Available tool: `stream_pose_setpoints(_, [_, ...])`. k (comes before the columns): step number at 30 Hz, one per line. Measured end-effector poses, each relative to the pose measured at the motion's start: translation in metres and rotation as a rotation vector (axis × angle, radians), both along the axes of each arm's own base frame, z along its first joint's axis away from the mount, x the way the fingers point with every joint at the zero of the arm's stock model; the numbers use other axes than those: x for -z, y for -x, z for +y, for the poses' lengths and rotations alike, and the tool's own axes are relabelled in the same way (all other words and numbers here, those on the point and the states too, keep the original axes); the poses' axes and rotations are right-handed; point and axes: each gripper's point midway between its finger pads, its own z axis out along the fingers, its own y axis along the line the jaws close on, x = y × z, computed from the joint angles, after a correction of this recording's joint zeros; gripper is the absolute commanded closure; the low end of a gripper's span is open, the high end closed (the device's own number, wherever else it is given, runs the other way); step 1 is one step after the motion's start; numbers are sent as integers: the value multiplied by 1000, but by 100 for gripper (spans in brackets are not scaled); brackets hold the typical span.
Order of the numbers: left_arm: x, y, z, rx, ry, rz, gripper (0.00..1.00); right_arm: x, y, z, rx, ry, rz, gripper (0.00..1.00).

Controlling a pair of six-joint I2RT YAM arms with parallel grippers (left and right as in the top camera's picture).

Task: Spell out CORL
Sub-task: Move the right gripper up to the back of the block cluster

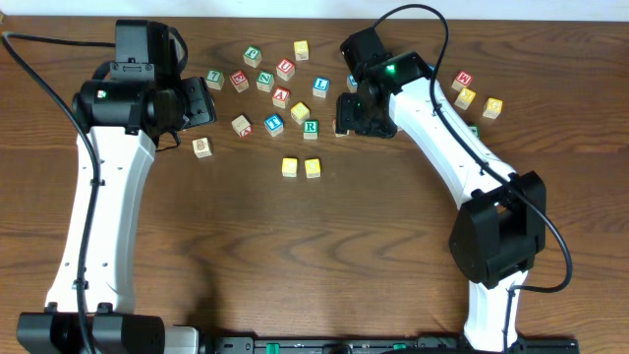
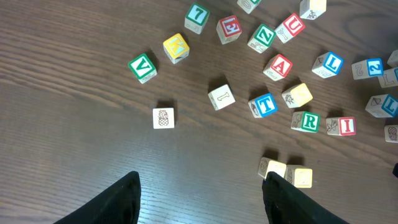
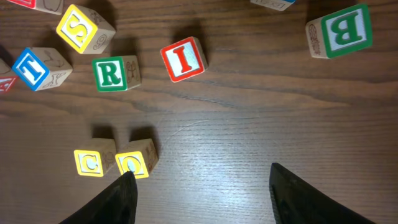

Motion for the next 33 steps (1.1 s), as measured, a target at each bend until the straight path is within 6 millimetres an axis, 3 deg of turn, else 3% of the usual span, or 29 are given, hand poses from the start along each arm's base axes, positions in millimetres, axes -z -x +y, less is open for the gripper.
stream_pose_setpoints(12, [0, 0, 0, 0, 0, 0, 38, -4, -15, 0, -2, -9, -61, 32])
stream_pose_setpoints(18, [0, 0, 0, 0, 0, 0, 38, -7, -26, -14, -19, 0, -83, 26])
stream_pose_setpoints(27, [0, 0, 0, 0, 0, 0, 38, -32, -47, -32, -22, -7, -151, 24])
stream_pose_setpoints(33, [0, 0, 0, 0, 0, 0, 38, -35, -53, -47, 4, -6, -153, 24])
